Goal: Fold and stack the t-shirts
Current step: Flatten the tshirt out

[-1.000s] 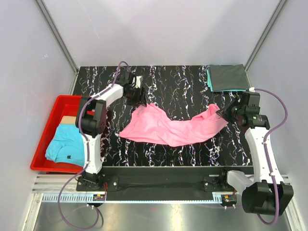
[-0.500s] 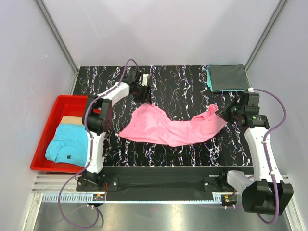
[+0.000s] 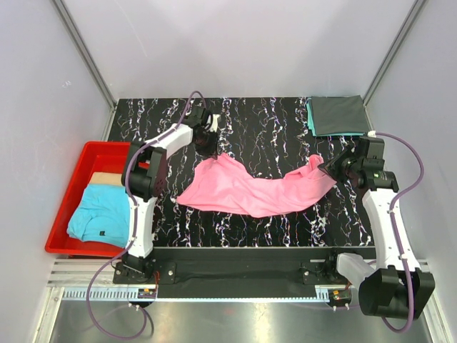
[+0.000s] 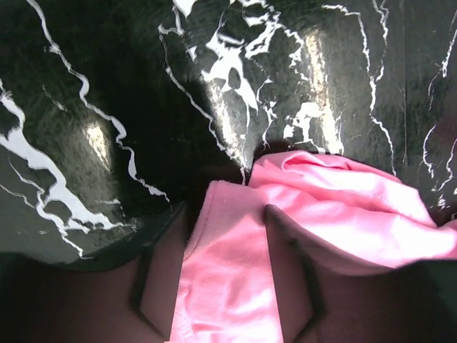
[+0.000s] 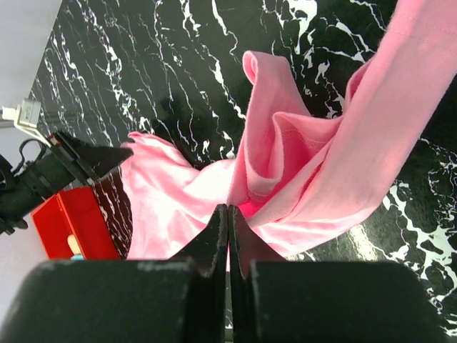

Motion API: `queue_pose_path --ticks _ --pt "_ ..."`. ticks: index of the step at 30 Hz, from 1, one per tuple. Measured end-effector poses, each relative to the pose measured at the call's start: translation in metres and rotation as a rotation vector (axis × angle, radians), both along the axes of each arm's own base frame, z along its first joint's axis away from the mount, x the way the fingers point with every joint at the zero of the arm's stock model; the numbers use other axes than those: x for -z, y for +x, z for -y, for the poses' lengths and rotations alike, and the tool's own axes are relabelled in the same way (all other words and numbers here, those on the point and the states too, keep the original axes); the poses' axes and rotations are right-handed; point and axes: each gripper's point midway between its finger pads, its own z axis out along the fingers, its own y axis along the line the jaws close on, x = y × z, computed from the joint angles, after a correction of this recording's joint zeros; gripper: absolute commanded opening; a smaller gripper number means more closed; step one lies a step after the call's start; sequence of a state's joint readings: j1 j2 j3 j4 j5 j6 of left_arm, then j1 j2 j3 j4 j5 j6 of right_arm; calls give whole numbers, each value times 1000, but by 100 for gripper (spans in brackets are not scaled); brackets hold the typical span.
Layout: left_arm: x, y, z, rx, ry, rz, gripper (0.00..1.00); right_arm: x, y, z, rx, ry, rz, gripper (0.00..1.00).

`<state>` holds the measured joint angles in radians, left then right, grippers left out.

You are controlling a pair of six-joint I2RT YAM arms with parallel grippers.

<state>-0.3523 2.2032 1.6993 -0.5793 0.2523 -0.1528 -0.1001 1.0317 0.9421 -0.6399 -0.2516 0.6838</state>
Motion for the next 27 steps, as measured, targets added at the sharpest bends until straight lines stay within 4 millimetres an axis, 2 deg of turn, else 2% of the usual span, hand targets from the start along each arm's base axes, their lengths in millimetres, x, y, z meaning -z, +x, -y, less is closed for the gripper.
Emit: queue_pose_path --ticks 2,6,8,9,12,13,15,17,19,21,22,23,24,25,27 --pt "1 -3 0 1 1 -11 0 3 3 1 14 5 1 0" --pt "-8 -5 -3 -24 18 -34 0 13 23 8 57 3 -41 0" --pt "-27 0 -3 -49 19 -19 0 12 37 15 79 -15 -78 0" --pt "-38 2 -2 -59 13 -3 0 6 50 19 93 -29 -79 0" --pt "-101 -1 -5 -112 -21 100 0 -26 73 35 142 -91 -34 0" --pt "-125 -6 -7 -130 -42 146 0 -37 75 40 156 -113 -13 0" --pt "-162 -27 -15 -158 -76 206 0 -49 70 47 177 -156 12 0" --pt "-187 -56 -24 -180 -118 249 0 -46 56 54 196 -199 -1 0" --pt "-182 -88 -29 -193 -134 229 0 -26 33 60 213 -239 -51 0" --pt "-153 -117 -31 -197 -124 165 9 4 7 62 220 -262 -123 0" --pt "-125 -137 -29 -191 -102 99 18 21 -6 63 224 -272 -170 0" --pt "-105 -154 -28 -177 -81 41 35 38 -17 64 225 -278 -215 0" --pt "-81 -174 -26 -163 -52 -32 46 55 -29 65 225 -285 -270 0" --pt "-61 -193 -26 -152 -24 -100 53 69 -39 66 228 -291 -320 2" --pt "-42 -221 -24 -130 3 -183 61 87 -52 67 231 -298 -395 20"
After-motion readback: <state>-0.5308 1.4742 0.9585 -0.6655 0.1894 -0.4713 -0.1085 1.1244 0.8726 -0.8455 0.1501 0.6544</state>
